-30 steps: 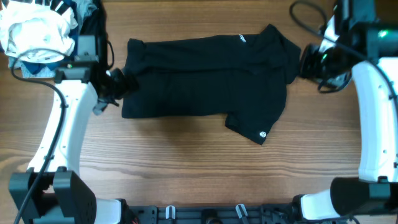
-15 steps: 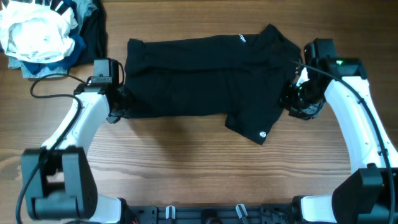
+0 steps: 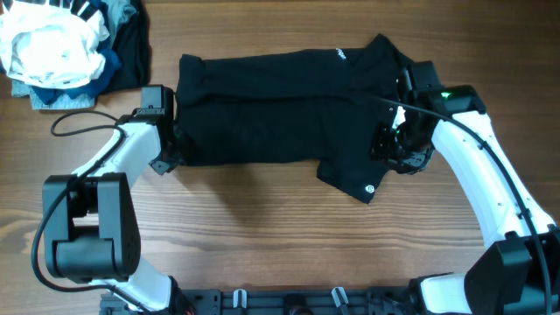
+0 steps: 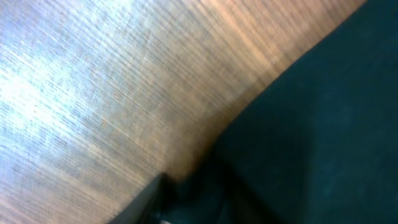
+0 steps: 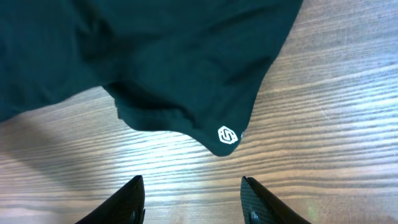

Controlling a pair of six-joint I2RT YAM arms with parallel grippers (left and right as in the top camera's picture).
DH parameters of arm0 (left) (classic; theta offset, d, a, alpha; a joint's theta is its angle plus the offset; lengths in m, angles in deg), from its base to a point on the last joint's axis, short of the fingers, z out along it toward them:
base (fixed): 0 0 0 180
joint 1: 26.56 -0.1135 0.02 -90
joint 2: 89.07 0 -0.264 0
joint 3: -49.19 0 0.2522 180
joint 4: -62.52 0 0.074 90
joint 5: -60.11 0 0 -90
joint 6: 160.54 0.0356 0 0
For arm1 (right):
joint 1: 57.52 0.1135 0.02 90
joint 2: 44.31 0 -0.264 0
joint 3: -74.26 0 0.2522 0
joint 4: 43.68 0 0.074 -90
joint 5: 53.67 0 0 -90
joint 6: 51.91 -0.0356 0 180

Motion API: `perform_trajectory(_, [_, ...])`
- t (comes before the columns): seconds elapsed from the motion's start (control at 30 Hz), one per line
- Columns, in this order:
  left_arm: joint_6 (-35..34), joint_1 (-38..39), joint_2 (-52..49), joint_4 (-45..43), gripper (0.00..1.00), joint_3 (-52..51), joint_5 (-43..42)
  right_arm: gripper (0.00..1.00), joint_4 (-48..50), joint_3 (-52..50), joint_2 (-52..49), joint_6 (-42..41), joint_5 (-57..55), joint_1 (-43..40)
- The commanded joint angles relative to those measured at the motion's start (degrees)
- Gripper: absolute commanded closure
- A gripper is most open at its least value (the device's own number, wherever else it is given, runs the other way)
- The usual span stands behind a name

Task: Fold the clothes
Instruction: 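Grasp the shirt's right sleeve edge with the right gripper and fold inward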

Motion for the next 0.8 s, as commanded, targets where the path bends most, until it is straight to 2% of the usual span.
perform_trajectory(0.0, [-0.44, 0.0, -2.97, -1.25, 0.96, -0.87, 0.98, 0.54, 0.26, -2.82, 1.49, -3.58, -3.74, 0.2])
perform_trajectory(0.13, [-0.42, 0.0, -2.97, -1.31, 0.96, -0.87, 0.98, 0.56, 4.52, -8.24, 1.49, -4.15, -3.61, 0.2])
perform_trajectory(0.4, [-0.24, 0.02, -2.97, -1.33, 0.96, -0.87, 1.01, 0.58, 19.52, -21.88, 1.49, -4.15, -0.2, 0.2])
perform_trajectory(0.77, [-0.22, 0.0, -2.97, -1.9, 0.96, -0.87, 0.98, 0.59, 28.48, -29.68, 1.27, -4.17, 1.99, 0.2])
